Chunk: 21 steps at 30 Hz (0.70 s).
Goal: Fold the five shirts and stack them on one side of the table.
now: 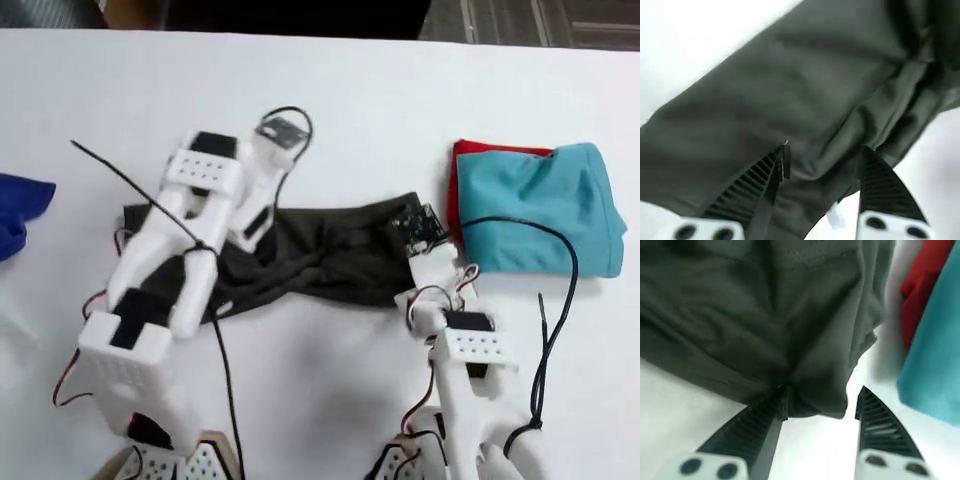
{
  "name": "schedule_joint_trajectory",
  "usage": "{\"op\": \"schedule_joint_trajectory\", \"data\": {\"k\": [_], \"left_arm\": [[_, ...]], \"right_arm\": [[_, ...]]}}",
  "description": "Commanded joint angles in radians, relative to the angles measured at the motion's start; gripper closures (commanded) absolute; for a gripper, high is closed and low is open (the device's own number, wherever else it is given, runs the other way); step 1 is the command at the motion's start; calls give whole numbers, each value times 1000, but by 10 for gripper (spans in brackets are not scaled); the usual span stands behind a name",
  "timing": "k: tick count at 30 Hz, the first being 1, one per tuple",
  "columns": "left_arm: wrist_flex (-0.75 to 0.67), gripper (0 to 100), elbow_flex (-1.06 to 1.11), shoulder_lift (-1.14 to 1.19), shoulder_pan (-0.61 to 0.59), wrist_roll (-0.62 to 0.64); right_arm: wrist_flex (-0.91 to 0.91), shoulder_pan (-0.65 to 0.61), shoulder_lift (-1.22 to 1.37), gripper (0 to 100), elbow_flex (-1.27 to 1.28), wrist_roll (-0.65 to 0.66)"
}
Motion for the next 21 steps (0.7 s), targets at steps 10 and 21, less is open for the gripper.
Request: {"op": "schedule_joint_trajectory", "data": {"k": [10,21], "left_arm": [[-18,759,-5,0,133,5],[-12,766,97,-11,144,5]], "right_arm": [[-39,1,-35,789,-5,-8],[-35,2,-38,788,-5,-9]]}}
